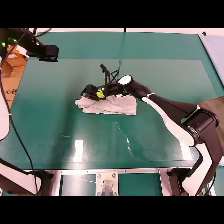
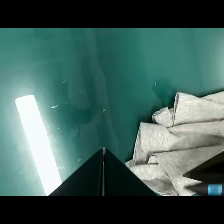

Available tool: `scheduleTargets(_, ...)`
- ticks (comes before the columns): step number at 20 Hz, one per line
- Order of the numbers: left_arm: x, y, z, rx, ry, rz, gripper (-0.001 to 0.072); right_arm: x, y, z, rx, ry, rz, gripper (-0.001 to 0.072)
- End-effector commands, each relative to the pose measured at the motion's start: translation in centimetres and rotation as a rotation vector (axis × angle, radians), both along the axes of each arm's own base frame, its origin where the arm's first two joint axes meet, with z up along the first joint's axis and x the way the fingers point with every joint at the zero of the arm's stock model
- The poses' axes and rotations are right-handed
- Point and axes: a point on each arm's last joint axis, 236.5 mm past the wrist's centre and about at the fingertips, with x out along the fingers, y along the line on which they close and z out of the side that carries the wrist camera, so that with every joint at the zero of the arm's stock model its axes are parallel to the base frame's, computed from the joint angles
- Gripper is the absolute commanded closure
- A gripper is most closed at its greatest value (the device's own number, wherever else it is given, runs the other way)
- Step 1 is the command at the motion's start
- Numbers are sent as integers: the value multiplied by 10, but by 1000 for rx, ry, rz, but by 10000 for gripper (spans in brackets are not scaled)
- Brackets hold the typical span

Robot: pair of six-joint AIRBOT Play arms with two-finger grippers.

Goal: Fold the shirts.

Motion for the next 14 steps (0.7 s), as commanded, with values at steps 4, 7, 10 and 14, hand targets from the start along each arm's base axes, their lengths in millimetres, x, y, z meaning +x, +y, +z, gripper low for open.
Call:
scheduleTargets(4, 1, 11, 5, 45, -22, -1, 688, 30, -96, 35, 19, 36, 19, 704)
scheduleTargets(7, 1, 11, 5, 46, -24, 0, 688, 32, -171, 41, -103, 37, -12, 704)
scheduleTargets(10, 1, 11, 5, 45, -23, 0, 688, 33, -245, 36, -185, 23, -154, 703)
scheduleTargets(14, 1, 11, 5, 44, -23, 0, 687, 8, -305, -12, -220, 122, -237, 95)
